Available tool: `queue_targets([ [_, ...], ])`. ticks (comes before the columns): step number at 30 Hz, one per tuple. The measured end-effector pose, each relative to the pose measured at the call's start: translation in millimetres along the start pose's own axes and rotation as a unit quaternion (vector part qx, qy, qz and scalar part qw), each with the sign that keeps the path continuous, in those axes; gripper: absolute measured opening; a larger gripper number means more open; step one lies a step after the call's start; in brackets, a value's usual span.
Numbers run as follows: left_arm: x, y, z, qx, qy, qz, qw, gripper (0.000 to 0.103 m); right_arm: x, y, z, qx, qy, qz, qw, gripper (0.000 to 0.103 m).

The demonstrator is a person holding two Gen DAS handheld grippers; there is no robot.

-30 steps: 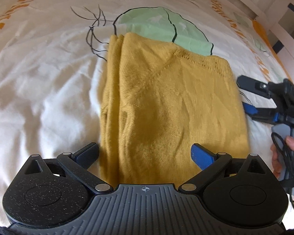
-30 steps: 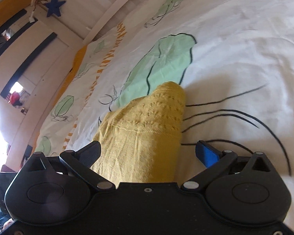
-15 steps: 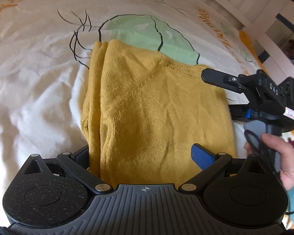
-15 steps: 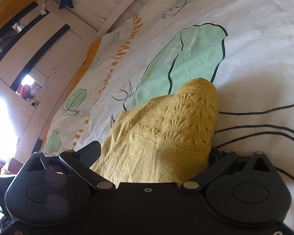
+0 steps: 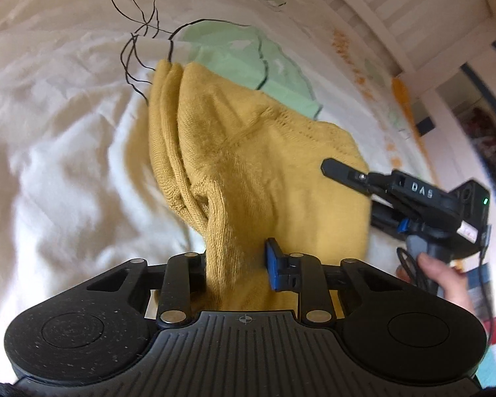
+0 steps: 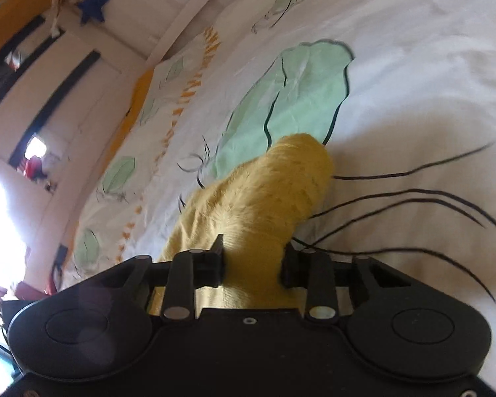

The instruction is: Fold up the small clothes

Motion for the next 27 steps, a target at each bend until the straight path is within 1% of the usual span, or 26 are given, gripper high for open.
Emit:
queue_targets([
  [2, -7, 8, 6, 0.001, 0.014, 0.009, 0.9999, 0.026, 5, 4, 15, -0.001, -0.002, -0.006, 1.000, 0.039],
  [5, -21, 29, 10, 0.017, 0.037, 0.014, 0.9991, 0.026, 15, 16, 39, 0.007, -0.001, -0.010, 1.000, 0.039],
  [8, -36, 52, 18, 0.028, 0.047, 0.001, 0.9985, 0.026, 25, 33, 63, 0.017, 0.006, -0.002, 1.000, 0.039],
  [12, -61, 86, 39, 0.038, 0.074, -0.018, 0.9964, 0.026, 34, 59, 95, 0.028, 0.009, -0.013, 0.999, 0.039],
  [15, -65, 108, 49, 0.042, 0.082, -0.024, 0.9955, 0.026, 39, 80, 115, 0.037, 0.019, -0.008, 0.999, 0.039],
  [16, -64, 115, 49, 0.043, 0.076, -0.025, 0.9959, 0.026, 38, 85, 120, 0.038, 0.022, -0.008, 0.999, 0.039],
  [17, -60, 121, 47, 0.043, 0.061, -0.029, 0.9968, 0.026, 36, 90, 125, 0.034, 0.027, -0.007, 0.999, 0.039],
  [18, -54, 126, 45, 0.045, 0.032, -0.035, 0.9979, 0.026, 33, 93, 129, 0.025, 0.038, -0.006, 0.999, 0.042],
  [19, -47, 130, 43, 0.048, -0.006, -0.040, 0.9980, 0.026, 28, 93, 132, 0.012, 0.053, -0.010, 0.998, 0.042],
  [20, -40, 135, 42, 0.052, -0.035, -0.044, 0.9971, 0.026, 23, 93, 136, -0.004, 0.074, -0.012, 0.997, 0.042],
  [21, -33, 138, 40, 0.056, -0.053, -0.048, 0.9959, 0.028, 18, 93, 140, -0.017, 0.096, -0.009, 0.995, 0.043],
  [22, -27, 141, 40, 0.055, -0.059, -0.045, 0.9957, 0.028, 15, 94, 144, -0.028, 0.113, -0.008, 0.993, 0.045],
  [23, -22, 144, 42, 0.051, -0.058, -0.041, 0.9962, 0.028, 12, 95, 148, -0.036, 0.121, -0.011, 0.992, 0.046],
  [26, -21, 148, 50, 0.036, -0.066, -0.039, 0.9964, 0.029, 10, 101, 158, -0.047, 0.120, -0.024, 0.991, 0.047],
  [27, -22, 149, 53, 0.028, -0.070, -0.044, 0.9961, 0.031, 12, 104, 160, -0.046, 0.122, -0.021, 0.991, 0.052],
])
Point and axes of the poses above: each gripper's, at about its wrist camera, not at the fingertips, and z roughly against the way its jaws point, x to its left, y to its underside, the point moved 5 cm from there along -z, roughly the way its jaws point, and after that the axes turned 3 degrees about x, right-handed, at the moved point
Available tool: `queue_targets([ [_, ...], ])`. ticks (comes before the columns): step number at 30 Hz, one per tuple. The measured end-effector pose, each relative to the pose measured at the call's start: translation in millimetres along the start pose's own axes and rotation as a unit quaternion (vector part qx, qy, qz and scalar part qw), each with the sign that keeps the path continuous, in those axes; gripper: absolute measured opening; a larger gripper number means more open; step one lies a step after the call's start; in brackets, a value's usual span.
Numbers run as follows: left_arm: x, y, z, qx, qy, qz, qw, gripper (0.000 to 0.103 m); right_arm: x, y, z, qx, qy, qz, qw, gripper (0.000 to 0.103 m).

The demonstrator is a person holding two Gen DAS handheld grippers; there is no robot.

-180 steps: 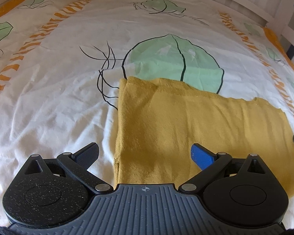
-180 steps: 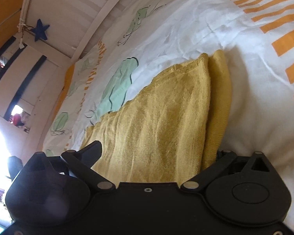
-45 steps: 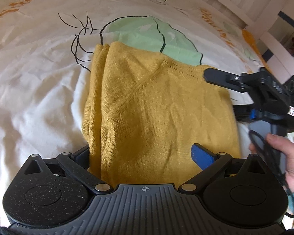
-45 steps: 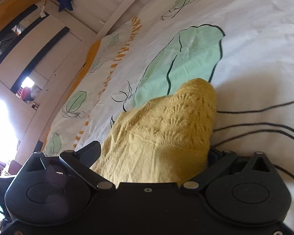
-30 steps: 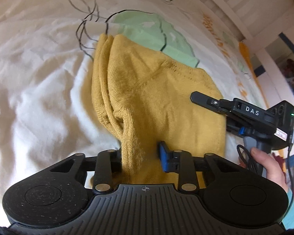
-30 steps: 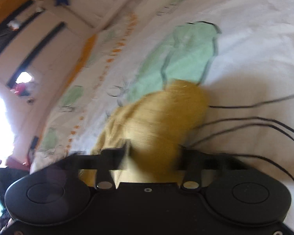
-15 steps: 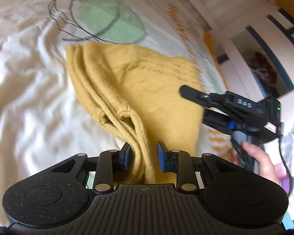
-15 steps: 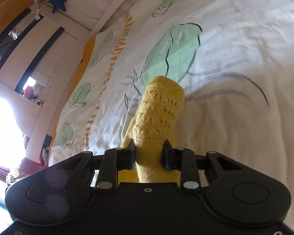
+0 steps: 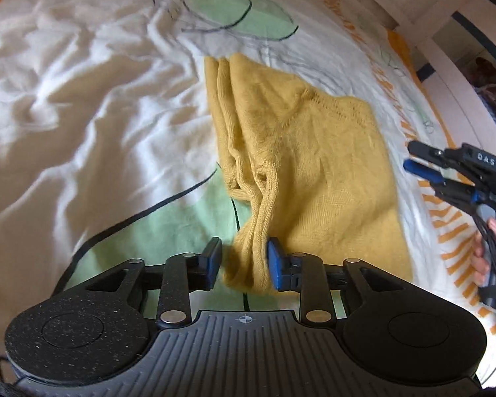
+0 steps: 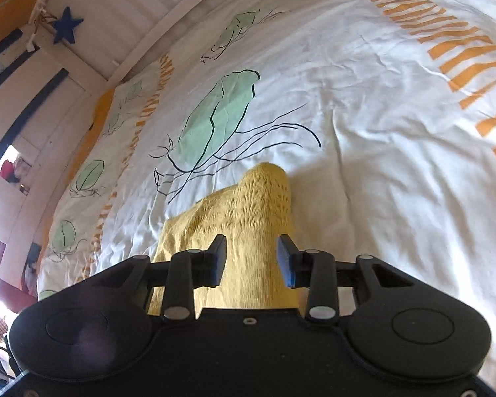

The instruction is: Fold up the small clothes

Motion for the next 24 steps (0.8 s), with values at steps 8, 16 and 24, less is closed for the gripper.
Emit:
queue_targets([
  [8, -30, 0, 34, -0.083, -0.066, -0.063, 0.9924, 0.060, 13, 45, 8, 0.035, 0.024, 0.061, 0.997, 0.070],
  [16, -50, 16, 41, -0.097, -0.141, -0.094, 0.9808, 0.092, 2, 103, 1, 0.077, 0.116, 0.133, 0.981, 0.088],
  [24, -56, 37, 52, -0.103, -0.181, -0.081, 0.9748, 0.097, 8, 126, 31, 0.034, 0.109, 0.090, 0.989, 0.103],
])
Point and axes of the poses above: each gripper's, at about its wrist camera, not at the fingertips, and z roughly against the way its jaws point, x to its left, y to its underside, the point moved 5 cm from there along -z, roughly the way its jaws point, and after that the axes turned 3 degrees about x, right-handed, at the moved point
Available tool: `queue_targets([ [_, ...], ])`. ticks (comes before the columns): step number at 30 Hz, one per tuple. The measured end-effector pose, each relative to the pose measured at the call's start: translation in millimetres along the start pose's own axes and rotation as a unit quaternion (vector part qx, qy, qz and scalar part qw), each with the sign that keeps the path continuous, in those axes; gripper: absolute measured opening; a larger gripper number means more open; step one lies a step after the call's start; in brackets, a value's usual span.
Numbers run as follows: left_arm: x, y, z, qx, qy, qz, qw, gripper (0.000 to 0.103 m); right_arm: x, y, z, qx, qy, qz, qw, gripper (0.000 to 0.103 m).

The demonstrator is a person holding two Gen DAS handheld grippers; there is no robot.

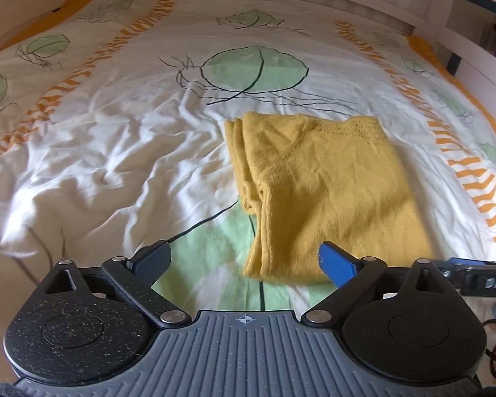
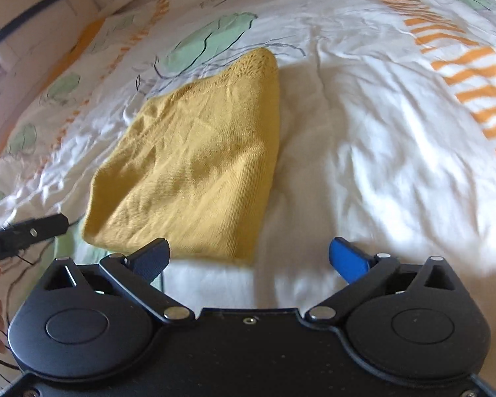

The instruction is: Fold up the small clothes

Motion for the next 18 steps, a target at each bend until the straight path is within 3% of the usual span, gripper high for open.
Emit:
queue_targets([
  [7, -9, 12, 13, 0.000, -0.014, -0.006, 0.9999, 0.097, 9, 9, 32, -0.043, -0.006, -0.029, 0.999, 0.103],
  [13, -17, 22, 21, 0.005, -0.017, -0.010, 0.9998, 0.097, 21, 14, 52, -0.053, 0.007, -0.008, 0.999, 0.103],
  [18, -22, 29, 31, 0.000, -0.020, -0.013, 0.9997, 0.097, 31, 17, 66, -0.073, 0.045, 0.024, 0.996, 0.103],
])
Point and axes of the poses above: each gripper's, at about its wrist camera, not at the fingertips, and z roughly against the way its jaws point, x to its left, y to its underside, the point moved 5 cm from there along -z, roughly the way its jaws point, and after that the axes turned 3 degrees about x, right-handed, at the moved point
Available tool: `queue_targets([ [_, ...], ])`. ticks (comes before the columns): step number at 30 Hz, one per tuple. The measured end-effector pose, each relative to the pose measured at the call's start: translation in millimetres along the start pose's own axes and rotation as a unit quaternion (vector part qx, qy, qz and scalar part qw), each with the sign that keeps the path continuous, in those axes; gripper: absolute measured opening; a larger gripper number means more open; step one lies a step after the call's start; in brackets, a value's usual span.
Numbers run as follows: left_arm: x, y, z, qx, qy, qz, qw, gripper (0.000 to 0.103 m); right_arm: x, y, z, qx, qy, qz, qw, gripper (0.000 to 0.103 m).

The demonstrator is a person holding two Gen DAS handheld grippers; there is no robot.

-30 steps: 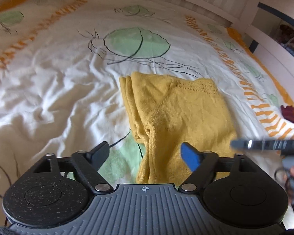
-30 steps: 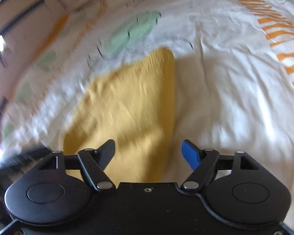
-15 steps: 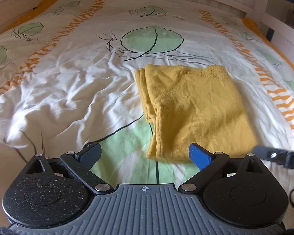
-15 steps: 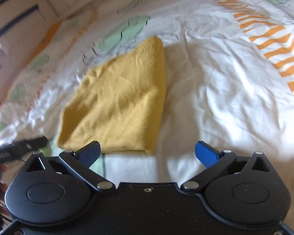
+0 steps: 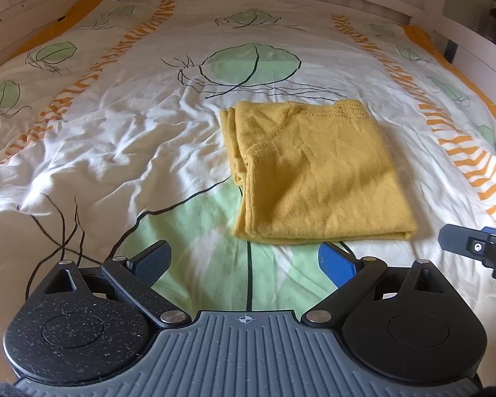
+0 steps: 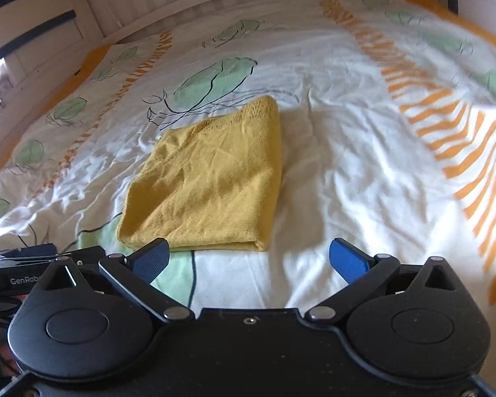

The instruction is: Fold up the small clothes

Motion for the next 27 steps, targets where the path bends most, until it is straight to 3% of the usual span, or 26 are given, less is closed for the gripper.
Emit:
queue_targets([
  [9, -6, 1, 14, -0.013, -0.026, 0.000, 0.9996, 0.096, 0, 1, 9, -0.016, 0.024, 0.014, 0.999, 0.103],
  [17, -3, 0, 14, 0.004, -0.002, 0.028, 0.9996, 0.096, 1, 4, 10, -0.017, 0.030, 0.014, 0.999, 0.103],
  [27, -1, 4, 4, 0.018, -0.007, 0.028, 0.9994, 0.096, 1, 5, 7, -0.013, 0.029, 0.014, 0.999, 0.103],
])
Point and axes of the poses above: each gripper's, at about its wrist camera, not at the fingertips, and z roughly against the way its jaws point, x to its left, y to its underside, the point moved 5 cm from there along -z, roughly the way its jaws point, and after that the axes turned 3 degrees about x, right-handed, at the moved point
